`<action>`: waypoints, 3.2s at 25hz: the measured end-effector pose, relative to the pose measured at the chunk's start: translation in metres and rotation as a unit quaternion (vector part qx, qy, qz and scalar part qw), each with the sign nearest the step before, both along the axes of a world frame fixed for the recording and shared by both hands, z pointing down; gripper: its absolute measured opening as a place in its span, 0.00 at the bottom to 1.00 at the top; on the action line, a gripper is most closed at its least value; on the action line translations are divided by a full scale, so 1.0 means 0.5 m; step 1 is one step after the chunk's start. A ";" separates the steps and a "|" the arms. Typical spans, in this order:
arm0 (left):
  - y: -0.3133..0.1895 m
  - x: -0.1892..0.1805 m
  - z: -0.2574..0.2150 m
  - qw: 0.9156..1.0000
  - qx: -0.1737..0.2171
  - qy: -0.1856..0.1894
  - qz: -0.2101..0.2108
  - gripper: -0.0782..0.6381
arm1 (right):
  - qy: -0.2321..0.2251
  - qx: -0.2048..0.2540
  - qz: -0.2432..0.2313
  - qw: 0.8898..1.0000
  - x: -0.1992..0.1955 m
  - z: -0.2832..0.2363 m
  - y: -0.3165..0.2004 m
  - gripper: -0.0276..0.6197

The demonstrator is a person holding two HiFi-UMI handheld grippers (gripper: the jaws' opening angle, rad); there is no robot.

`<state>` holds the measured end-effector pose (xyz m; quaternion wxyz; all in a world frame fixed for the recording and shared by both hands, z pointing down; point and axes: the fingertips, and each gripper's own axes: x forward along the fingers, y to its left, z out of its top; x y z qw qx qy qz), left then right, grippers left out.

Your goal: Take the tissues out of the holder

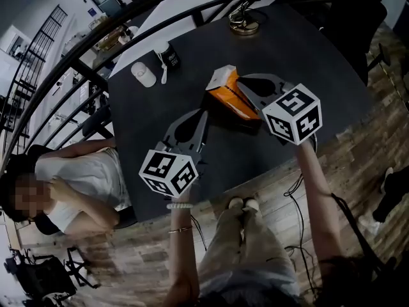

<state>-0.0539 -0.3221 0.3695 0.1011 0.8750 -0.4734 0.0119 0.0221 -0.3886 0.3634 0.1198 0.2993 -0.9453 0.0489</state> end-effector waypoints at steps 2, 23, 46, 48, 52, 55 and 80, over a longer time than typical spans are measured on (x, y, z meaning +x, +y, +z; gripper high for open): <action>0.012 -0.001 -0.010 1.000 0.007 0.001 0.000 0.12 | -0.014 0.009 0.002 1.000 0.004 -0.027 0.019 0.06; 0.218 -0.056 0.053 0.999 -0.018 0.002 0.051 0.12 | 0.000 -0.027 0.046 0.999 -0.059 0.075 0.267 0.06; 0.260 -0.084 0.155 0.997 -0.076 0.003 0.015 0.12 | 0.150 -0.064 -0.025 0.986 -0.198 0.260 0.260 0.06; 0.258 -0.094 0.158 0.997 -0.078 0.005 0.008 0.12 | 0.173 -0.063 -0.034 0.982 -0.212 0.271 0.259 0.06; 0.260 -0.114 0.164 0.997 -0.079 0.007 -0.006 0.12 | 0.214 -0.079 -0.061 0.972 -0.242 0.291 0.273 0.06; 0.264 -0.125 0.168 0.997 -0.080 0.009 -0.011 0.12 | 0.247 -0.080 -0.061 0.964 -0.250 0.306 0.274 0.06; 0.278 -0.098 0.062 1.000 -0.019 0.016 0.006 0.12 | -0.024 -0.060 0.001 0.998 -0.189 0.094 0.331 0.08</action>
